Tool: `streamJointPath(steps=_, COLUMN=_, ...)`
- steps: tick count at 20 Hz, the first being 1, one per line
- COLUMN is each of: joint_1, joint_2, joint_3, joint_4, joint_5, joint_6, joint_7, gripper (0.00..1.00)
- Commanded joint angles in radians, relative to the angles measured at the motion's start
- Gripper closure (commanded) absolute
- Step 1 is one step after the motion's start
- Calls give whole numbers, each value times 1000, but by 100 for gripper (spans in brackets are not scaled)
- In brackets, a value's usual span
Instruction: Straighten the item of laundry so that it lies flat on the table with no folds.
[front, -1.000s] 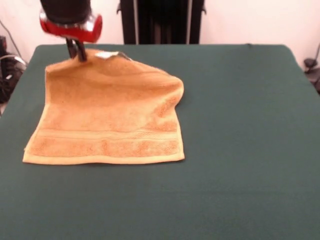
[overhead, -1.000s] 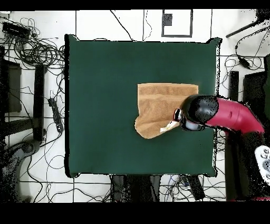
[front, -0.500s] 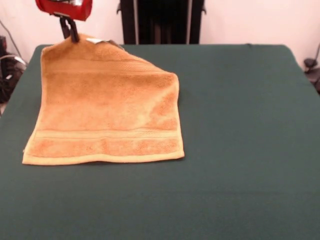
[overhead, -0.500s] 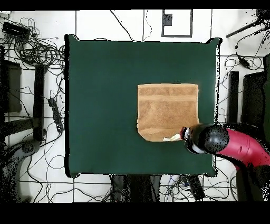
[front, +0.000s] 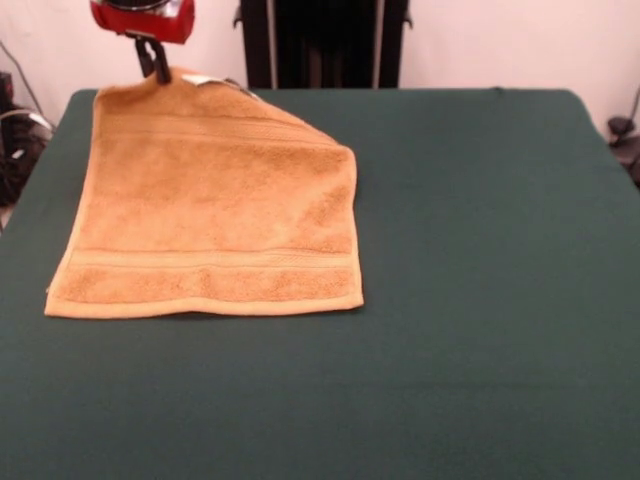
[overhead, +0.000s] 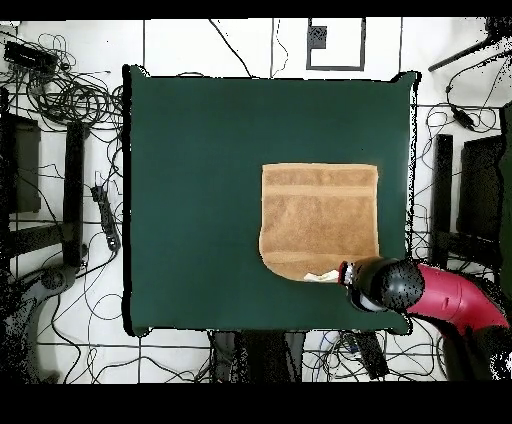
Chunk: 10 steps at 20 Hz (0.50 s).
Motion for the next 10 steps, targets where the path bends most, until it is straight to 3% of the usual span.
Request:
streamJointPath(steps=1, joint_1=26, joint_2=33, joint_3=141, joint_4=120, joint_5=-61, joint_6=-30, joint_7=-154, gripper=100)
streamJointPath(steps=10, joint_1=15, joint_2=64, joint_3=149, joint_4=107, joint_5=-94, joint_6=-33, joint_7=-138, gripper=100)
